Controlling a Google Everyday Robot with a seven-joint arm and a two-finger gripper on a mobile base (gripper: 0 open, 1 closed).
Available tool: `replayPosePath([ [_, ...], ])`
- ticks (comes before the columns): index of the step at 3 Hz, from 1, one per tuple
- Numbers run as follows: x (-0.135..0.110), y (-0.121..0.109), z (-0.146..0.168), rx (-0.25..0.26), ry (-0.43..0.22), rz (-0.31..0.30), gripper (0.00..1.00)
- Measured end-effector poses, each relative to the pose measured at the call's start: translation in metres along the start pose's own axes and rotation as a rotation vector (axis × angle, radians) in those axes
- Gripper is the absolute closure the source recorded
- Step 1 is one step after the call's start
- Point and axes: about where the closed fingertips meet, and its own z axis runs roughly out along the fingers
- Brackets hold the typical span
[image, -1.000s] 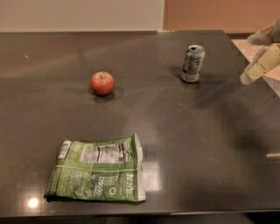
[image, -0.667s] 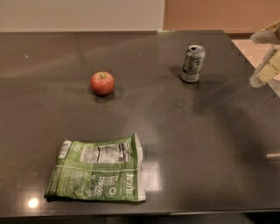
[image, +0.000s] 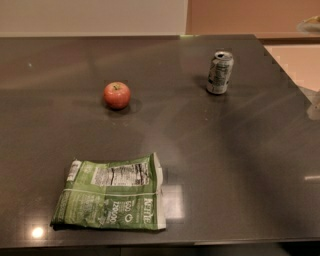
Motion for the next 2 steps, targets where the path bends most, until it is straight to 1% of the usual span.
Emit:
replayPosePath([
  [1, -0.0089, 0.0193, 0.0063, -0.022, 0.018, -0.051, 0.0],
  [2, -0.0068, 0.0181, 0.0089, -0.025, 0.016, -0.043, 0.0],
])
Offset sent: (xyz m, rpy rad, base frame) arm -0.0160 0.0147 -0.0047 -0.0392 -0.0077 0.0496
